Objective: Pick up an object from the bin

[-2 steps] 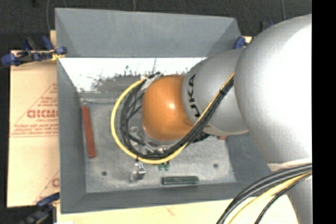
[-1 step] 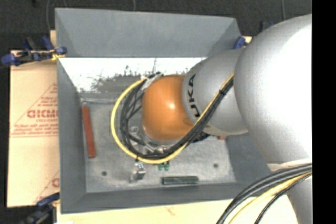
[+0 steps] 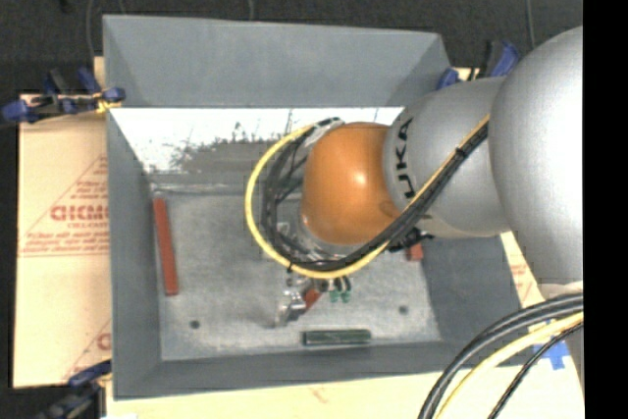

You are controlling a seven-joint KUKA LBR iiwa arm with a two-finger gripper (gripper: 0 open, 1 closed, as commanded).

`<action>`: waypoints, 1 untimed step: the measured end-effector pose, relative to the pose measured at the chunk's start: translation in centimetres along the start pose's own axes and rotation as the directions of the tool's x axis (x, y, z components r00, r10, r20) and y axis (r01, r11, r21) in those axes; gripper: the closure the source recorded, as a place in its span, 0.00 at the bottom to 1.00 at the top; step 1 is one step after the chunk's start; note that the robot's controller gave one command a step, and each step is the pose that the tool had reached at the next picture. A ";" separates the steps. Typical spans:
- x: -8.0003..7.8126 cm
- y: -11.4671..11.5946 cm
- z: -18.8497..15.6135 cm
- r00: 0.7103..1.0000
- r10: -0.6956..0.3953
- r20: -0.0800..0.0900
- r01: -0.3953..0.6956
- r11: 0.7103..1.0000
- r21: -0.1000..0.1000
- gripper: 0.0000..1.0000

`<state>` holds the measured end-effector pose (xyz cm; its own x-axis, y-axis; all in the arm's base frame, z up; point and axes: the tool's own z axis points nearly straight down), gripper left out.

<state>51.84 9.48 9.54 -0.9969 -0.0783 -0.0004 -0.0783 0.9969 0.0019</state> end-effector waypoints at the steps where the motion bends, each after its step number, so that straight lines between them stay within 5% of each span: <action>1: -0.7 -3.4 0.7 0.998 0.058 0.007 -0.058 0.998 0.003 0.00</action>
Offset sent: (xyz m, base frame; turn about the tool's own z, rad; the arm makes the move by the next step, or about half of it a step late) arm 0.0158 -0.0987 -0.0254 -0.1180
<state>52.79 6.14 8.79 -0.9998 -0.0206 -0.0071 -0.0205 0.9998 -0.0013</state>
